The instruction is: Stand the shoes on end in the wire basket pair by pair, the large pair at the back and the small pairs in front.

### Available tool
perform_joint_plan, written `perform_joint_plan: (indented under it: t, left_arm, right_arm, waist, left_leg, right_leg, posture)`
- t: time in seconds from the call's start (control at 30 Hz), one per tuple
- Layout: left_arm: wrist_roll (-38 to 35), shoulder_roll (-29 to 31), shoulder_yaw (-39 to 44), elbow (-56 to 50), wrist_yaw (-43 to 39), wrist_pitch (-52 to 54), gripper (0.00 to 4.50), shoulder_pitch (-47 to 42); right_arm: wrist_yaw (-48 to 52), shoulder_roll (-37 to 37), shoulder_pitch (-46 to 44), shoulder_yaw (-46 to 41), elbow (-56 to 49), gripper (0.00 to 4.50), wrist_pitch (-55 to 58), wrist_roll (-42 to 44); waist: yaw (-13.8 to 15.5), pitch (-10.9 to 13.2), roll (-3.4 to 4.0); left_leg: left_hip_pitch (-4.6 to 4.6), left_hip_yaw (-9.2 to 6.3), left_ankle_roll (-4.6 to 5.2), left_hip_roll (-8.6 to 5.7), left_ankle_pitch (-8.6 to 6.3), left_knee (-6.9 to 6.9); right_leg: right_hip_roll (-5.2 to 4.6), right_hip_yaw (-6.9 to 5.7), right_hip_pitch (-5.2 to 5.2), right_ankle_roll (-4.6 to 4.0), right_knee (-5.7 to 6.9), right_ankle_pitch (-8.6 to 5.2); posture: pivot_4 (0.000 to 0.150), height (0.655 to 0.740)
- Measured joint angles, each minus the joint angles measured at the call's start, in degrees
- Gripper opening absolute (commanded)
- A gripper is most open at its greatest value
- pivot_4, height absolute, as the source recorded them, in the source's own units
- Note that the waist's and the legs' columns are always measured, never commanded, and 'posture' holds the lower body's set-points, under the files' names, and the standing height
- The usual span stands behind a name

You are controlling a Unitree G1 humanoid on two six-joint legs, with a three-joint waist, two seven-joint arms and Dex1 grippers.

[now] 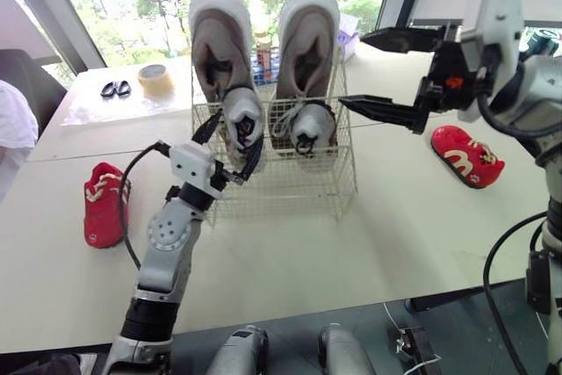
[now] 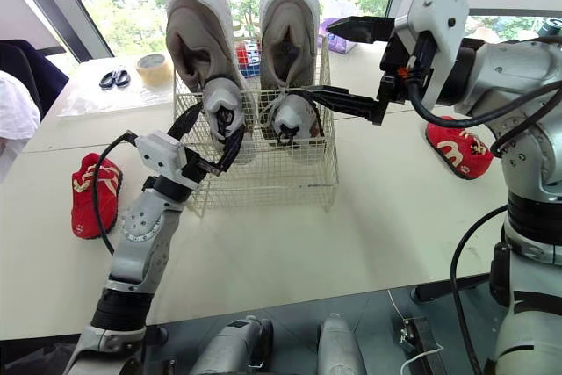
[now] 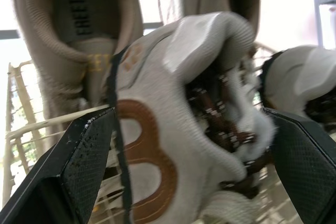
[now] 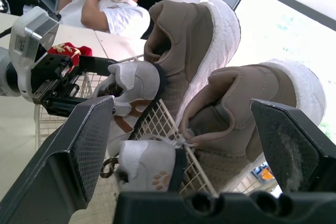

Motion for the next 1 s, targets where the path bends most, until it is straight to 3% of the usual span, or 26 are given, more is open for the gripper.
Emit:
perform_joint_plan:
  t: [0.37,0.83,1.0]
  left_arm:
    - [-2.14,-8.07,2.37,2.99,3.11,-4.88,4.49,-4.06]
    - [-2.70,-8.53,1.69,-4.20,3.67,-0.95,4.49,-6.19]
    - [-5.16,-4.57,1.77,-10.18,2.42,5.41,4.49,-2.27]
  right_arm:
    - [0.14,1.21,0.20,0.87,0.46,4.50,-1.59,-1.12]
    - [-0.13,1.70,0.51,0.88,0.45,4.50,-1.66,-1.16]
    - [-0.14,1.81,0.69,0.88,0.45,4.50,-1.66,-1.18]
  waist:
    - [1.58,0.08,-0.14]
    - [1.59,0.14,-0.23]
    - [1.48,0.13,-0.22]
  left_leg:
    - [-0.20,-0.01,-0.01,-0.06,0.00,0.31]
    - [-0.26,-0.02,0.01,-0.07,-0.01,0.36]
    - [-0.26,-0.02,0.01,-0.06,-0.01,0.34]
  right_leg:
    - [-0.06,-0.04,0.00,-0.07,0.00,0.07]
    - [-0.06,-0.07,0.00,-0.07,-0.01,0.07]
    - [-0.05,-0.06,-0.03,-0.07,0.00,0.07]
  posture:
    - [0.150,0.7400]
    - [0.150,0.7400]
    - [0.150,0.7400]
